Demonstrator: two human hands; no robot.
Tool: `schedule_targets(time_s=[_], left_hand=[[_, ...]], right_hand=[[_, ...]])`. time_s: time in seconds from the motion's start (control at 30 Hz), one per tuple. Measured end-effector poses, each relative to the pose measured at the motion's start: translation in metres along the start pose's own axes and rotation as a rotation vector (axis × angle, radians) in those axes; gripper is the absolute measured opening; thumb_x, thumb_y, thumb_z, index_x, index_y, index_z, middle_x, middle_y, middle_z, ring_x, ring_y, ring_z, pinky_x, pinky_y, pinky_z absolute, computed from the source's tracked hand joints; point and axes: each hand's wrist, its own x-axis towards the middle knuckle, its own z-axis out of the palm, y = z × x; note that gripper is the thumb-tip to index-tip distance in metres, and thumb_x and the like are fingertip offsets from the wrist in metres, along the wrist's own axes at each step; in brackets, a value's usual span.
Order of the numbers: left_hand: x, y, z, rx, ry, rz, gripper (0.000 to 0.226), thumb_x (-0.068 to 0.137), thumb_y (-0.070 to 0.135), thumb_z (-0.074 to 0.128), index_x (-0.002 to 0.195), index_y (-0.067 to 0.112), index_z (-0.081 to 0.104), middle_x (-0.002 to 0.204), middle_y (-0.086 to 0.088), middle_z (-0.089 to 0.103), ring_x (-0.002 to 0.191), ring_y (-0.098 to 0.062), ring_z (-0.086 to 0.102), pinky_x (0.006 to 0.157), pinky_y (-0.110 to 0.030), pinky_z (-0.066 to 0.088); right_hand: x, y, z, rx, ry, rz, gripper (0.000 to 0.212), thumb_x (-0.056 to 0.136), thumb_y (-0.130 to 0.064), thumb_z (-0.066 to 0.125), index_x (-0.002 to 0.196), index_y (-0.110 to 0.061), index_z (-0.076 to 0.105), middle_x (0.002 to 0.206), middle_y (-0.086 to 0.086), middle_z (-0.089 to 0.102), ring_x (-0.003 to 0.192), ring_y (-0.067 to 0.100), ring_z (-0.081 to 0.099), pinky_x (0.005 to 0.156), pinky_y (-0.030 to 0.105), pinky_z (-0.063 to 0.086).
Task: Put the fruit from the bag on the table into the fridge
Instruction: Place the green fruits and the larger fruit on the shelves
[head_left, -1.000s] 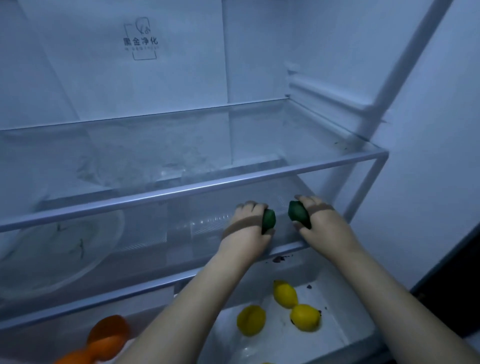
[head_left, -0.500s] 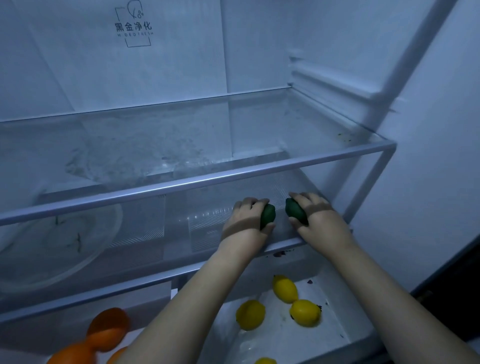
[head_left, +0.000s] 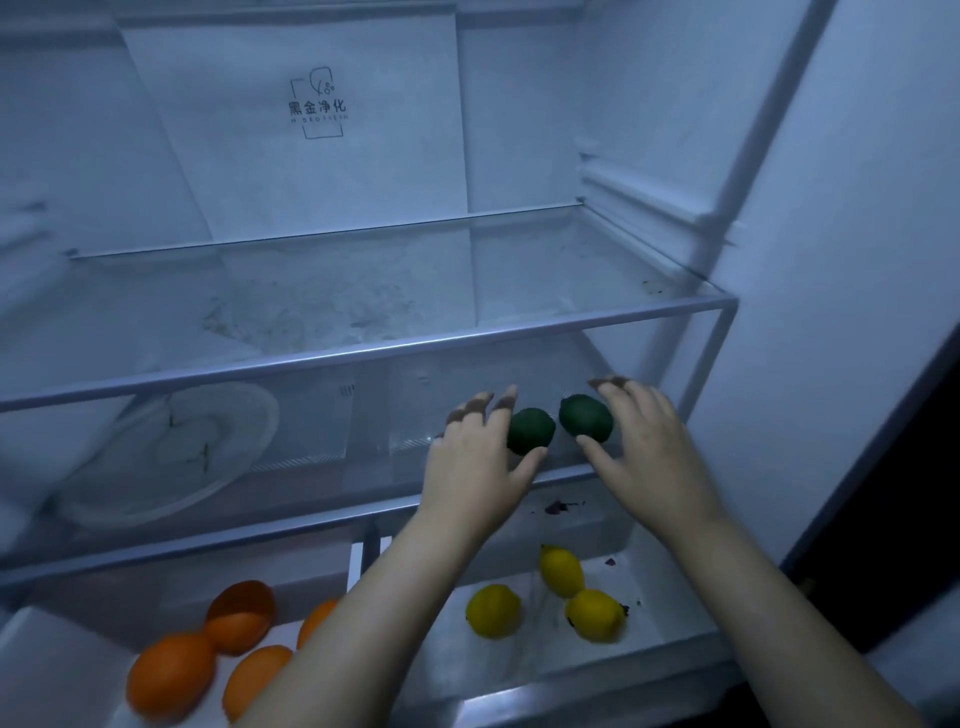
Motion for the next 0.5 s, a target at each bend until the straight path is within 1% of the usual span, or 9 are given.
schedule_targets(time_s=[0.1,0.2,0.27,0.37,0.5], left_hand=[[-0.021,0.008,-0.015,-0.003,0.079,0.025,0.068,0.09,0.058,0.044,0.147,0.027,0.025,0.144,0.0,0.039,0.131,-0.017,0.034,0.099,-0.036,0.039],[-0.048,0.013,-0.03,0.011,0.118,0.003,0.068,0.089,0.057,0.044,0.147,0.026,0.025,0.146,0.0,0.036,0.135,-0.016,0.03,0.103,-0.036,0.036],[-0.07,0.014,-0.038,0.042,0.144,-0.029,0.069,0.089,0.06,0.04,0.147,0.025,0.027,0.146,-0.001,0.038,0.135,-0.018,0.031,0.103,-0.036,0.036],[-0.105,0.011,-0.053,0.095,0.204,-0.074,0.07,0.086,0.062,0.032,0.143,0.022,0.036,0.14,-0.004,0.046,0.13,-0.02,0.039,0.098,-0.038,0.041],[-0.16,-0.005,-0.079,0.157,0.29,-0.176,0.066,0.084,0.057,0.039,0.138,0.019,0.045,0.133,-0.004,0.053,0.123,-0.022,0.047,0.09,-0.038,0.046]], right_hand=[[-0.012,-0.011,-0.011,0.066,-0.015,-0.056,0.055,0.088,-0.034,0.06,0.138,-0.018,0.042,0.133,0.0,0.048,0.127,0.016,0.039,0.107,0.033,0.034],[-0.025,-0.027,-0.019,0.112,-0.015,-0.128,0.053,0.089,-0.033,0.06,0.137,-0.019,0.043,0.133,-0.001,0.048,0.125,0.015,0.04,0.105,0.029,0.032],[-0.036,-0.042,-0.02,0.152,-0.024,-0.169,0.053,0.088,-0.031,0.061,0.136,-0.019,0.044,0.133,-0.001,0.049,0.125,0.016,0.041,0.104,0.03,0.034],[-0.053,-0.067,-0.02,0.203,-0.048,-0.255,0.052,0.089,-0.032,0.06,0.136,-0.017,0.045,0.132,0.0,0.05,0.125,0.017,0.042,0.104,0.033,0.036],[-0.075,-0.106,-0.016,0.266,-0.092,-0.364,0.051,0.089,-0.037,0.052,0.135,-0.016,0.045,0.131,0.001,0.051,0.123,0.019,0.043,0.104,0.034,0.037]])
